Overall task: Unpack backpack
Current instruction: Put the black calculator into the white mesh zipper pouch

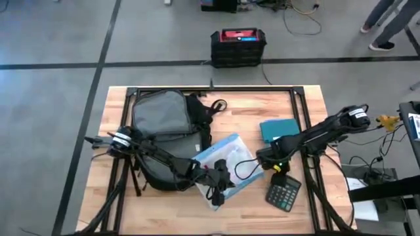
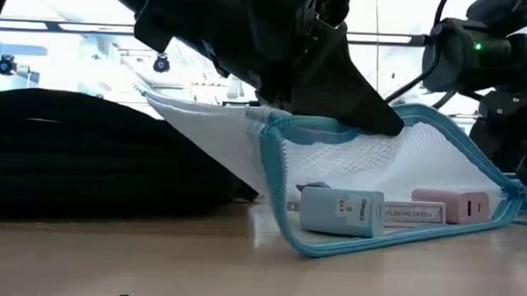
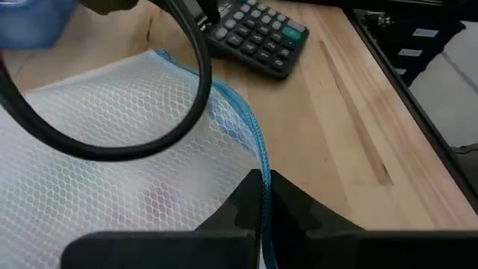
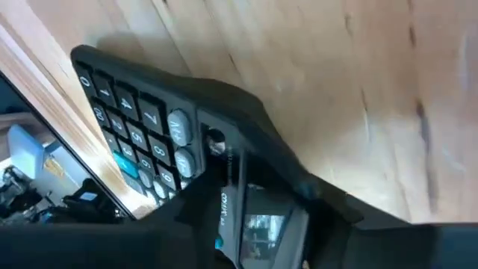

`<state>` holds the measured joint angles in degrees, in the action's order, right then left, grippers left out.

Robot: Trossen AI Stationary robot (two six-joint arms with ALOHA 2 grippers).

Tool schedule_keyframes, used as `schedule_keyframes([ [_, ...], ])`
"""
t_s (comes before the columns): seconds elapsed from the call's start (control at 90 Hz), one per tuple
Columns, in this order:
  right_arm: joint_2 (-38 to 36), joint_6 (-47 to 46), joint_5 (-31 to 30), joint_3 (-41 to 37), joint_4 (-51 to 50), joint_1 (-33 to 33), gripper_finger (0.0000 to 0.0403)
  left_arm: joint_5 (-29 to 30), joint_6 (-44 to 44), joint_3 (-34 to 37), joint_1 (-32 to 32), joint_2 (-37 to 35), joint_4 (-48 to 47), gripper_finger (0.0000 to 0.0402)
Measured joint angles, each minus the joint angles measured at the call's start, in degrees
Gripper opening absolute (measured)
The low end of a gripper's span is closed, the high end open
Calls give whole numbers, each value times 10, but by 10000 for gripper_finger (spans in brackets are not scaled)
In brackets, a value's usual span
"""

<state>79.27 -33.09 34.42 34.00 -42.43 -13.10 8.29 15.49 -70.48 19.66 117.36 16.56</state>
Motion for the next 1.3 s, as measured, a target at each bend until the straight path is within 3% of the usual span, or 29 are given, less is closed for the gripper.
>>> schedule_keyframes([
  [0.189,-10,9,35,5,15,0,43,0,0,0,0,0,0,0],
  [0.4,-44,-8,32,23,12,-1,31,1,0,0,-1,0,-2,0],
  [0.656,-100,-2,-65,87,8,-39,19,5,5,0,-3,-15,-5,0],
  [0.822,-131,1,-180,122,7,-97,19,51,13,0,-2,-37,-29,0],
  [1.011,-144,-8,-366,160,6,-189,18,103,22,0,-12,-63,-37,0],
  [1.3,-104,-57,-774,197,13,-343,18,103,89,0,-46,-70,-27,0],
])
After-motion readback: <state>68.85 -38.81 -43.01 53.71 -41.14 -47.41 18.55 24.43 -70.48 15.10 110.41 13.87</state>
